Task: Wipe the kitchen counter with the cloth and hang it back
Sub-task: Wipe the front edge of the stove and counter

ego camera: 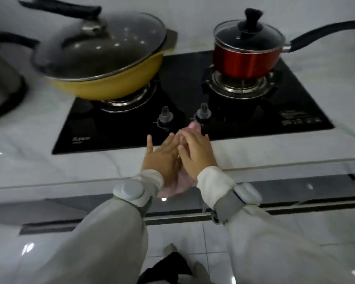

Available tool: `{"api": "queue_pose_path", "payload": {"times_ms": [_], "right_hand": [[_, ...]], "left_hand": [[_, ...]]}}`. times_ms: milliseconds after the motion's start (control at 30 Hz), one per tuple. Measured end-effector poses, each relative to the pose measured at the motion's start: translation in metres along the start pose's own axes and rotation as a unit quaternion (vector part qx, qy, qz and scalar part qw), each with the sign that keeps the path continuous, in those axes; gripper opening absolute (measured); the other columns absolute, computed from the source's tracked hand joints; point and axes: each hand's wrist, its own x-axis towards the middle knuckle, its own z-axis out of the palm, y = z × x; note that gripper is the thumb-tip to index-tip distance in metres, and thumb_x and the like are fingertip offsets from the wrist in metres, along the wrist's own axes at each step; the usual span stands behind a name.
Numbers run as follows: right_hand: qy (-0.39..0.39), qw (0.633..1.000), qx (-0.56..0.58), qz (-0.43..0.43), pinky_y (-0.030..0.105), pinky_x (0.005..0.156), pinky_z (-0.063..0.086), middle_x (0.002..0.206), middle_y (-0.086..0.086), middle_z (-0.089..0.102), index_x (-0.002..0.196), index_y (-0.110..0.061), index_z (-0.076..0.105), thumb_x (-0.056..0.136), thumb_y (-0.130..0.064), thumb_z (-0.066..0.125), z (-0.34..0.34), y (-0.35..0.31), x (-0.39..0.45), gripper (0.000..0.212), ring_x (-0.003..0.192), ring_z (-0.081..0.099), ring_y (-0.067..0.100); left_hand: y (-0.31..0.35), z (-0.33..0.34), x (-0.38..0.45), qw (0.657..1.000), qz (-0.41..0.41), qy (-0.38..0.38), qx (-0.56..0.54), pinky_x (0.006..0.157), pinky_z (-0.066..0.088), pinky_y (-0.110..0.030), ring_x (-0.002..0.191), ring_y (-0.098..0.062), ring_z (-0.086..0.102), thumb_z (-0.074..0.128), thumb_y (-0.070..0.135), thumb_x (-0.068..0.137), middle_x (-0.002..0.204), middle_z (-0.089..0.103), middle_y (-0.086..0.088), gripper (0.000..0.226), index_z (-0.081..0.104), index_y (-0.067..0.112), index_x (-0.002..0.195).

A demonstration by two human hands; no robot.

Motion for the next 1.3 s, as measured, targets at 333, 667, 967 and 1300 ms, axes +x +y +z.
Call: {"api": "queue_pose_path", "payload": {"times_ms": [333,667,967,1300], "right_hand": [[-0.120,0.990,-0.042,-0.055,0.047,0.115,0.009,0.130,0.014,0.052,0.127,-0.014,0.042,0.088,-0.015,0.046,0.058,-0.046,0.027,0.039,0.130,0.034,0.030],[-0.102,0.992,-0.026,-0.065,0.042,0.100,0.033,0.116,0.015,0.059,0.116,-0.011,0.051,0.083,-0.011,0.050,0.108,-0.082,0.054,0.033,0.112,0.042,0.034],[-0.129,0.988,-0.058,-0.057,0.042,0.100,0.033,0.112,0.014,0.061,0.108,-0.009,0.056,0.082,-0.016,0.042,0.193,-0.154,0.103,0.030,0.110,0.044,0.034],[-0.047,0.994,-0.068,0.077,0.042,0.086,0.040,0.105,0.018,0.062,0.101,-0.006,0.055,0.080,-0.016,0.040,0.273,-0.210,0.170,0.028,0.102,0.048,0.036]], "left_hand": [[-0.122,0.024,0.015,0.929,-0.353,0.087,-0.066,0.114,-0.008,-0.059,0.150,-0.018,0.004,0.020,0.028,0.103,0.162,0.011,0.003,0.053,0.009,0.020,0.154],[-0.160,0.018,0.020,0.969,-0.240,0.061,-0.009,0.113,-0.013,-0.056,0.150,-0.013,-0.002,0.016,0.035,0.103,0.162,0.001,0.008,0.053,0.004,0.026,0.154],[-0.303,-0.014,0.054,0.961,-0.276,0.025,-0.024,0.114,-0.009,-0.060,0.150,-0.019,-0.007,0.010,0.039,0.103,0.163,-0.003,0.002,0.054,0.004,0.024,0.155],[-0.385,-0.007,0.086,0.998,-0.036,0.015,0.057,0.116,0.010,-0.055,0.149,-0.017,-0.009,0.025,0.036,0.099,0.162,-0.007,0.003,0.062,0.000,0.024,0.155]]}}
